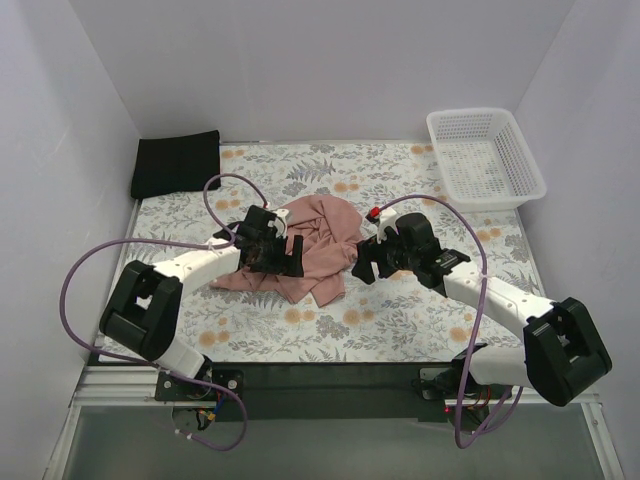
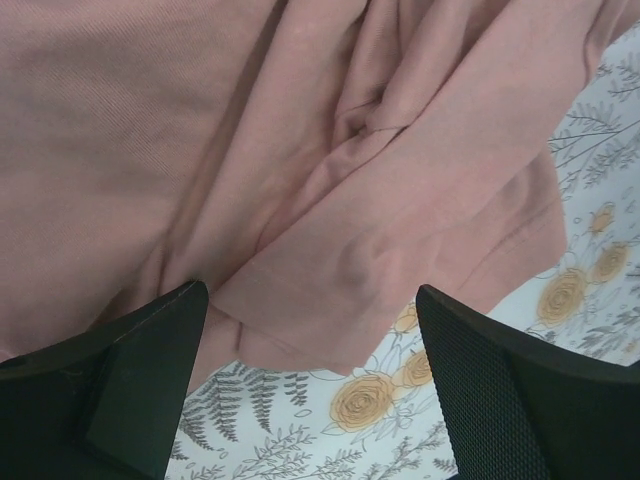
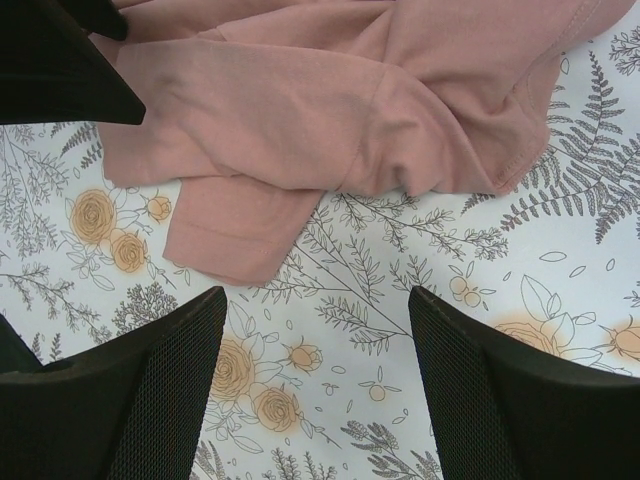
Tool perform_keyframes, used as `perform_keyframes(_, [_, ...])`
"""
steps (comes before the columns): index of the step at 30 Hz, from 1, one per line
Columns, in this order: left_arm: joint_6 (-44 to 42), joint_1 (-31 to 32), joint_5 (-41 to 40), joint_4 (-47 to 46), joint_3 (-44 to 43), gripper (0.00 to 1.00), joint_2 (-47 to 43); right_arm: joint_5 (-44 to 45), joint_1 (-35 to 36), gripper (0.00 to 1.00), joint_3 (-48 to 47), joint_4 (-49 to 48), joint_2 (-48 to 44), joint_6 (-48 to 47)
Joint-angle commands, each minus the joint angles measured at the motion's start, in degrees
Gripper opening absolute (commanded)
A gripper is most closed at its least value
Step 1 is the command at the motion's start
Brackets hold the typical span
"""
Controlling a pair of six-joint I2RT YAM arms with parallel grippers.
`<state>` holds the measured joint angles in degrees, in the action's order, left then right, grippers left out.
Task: Fold and stack the t-shirts
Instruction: Flatten the tshirt out
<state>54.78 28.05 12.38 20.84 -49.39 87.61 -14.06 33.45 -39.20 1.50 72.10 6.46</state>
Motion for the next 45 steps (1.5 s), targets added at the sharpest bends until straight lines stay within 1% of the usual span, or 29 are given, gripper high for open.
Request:
perform_keyframes(1, [-4.33,0.07,-1.92,1.48,-2.12,0.85,0.80,0.18,-0.14,0.80,0.09,-0.09,-2.05,-0.57])
perform_keyframes(5, [-4.86,0.77,0.53,1.40,-2.21,0.85,2.56,0.18,-0.14,0.80,0.18,0.26,-1.87,-0.48])
perform_keyframes(8, [-4.86,2.00,2.64,1.92,-2.12,0.82,2.65,0.09,-0.05,0.80,0.18,0.52,-1.87,-0.57])
perform_keyframes(10, [-4.69,3.14,3.69,2.71,-2.21,0.76,1.34,0.53,-0.05,0.80,0.09,0.79,-2.13,-0.57])
perform_keyframes(12, [-4.42,3.85,4.05,2.89,-2.03,0.73,-0.68,0.70,-0.05,0.80,0.00,0.96,-2.31,-0.57])
perform_keyframes(13, [-4.16,4.02,4.23,2.89,-1.94,0.68,-1.21,0.79,-0.14,0.80,0.00,1.05,-2.31,-0.57])
perform_keyframes(16, [-3.72,4.38,4.84,2.89,-1.85,0.62,-2.71,0.71,-0.05,0.80,-0.17,1.14,-1.96,-0.48])
perform_keyframes(23, [-3.37,4.82,4.85,2.80,-1.86,0.52,-2.54,0.62,-0.05,0.80,-0.26,1.40,-1.52,-0.48])
perform_keyframes(27, [-3.54,4.99,2.92,3.33,-2.12,0.51,-1.74,0.53,-0.05,0.80,-0.17,1.40,-1.34,-0.31])
perform_keyframes(31, [-3.54,5.34,0.46,3.51,-2.38,0.52,-3.85,0.88,-0.14,0.80,0.00,1.40,-1.43,-0.31])
perform_keyframes(37, [-3.19,6.84,1.06,3.42,-3.26,0.52,-5.08,0.53,-0.05,0.80,-0.17,1.40,-0.82,-0.13])
perform_keyframes(45, [-2.31,8.42,-0.43,2.01,-3.44,0.52,-2.89,0.53,-0.05,0.80,0.00,1.40,-0.38,0.04])
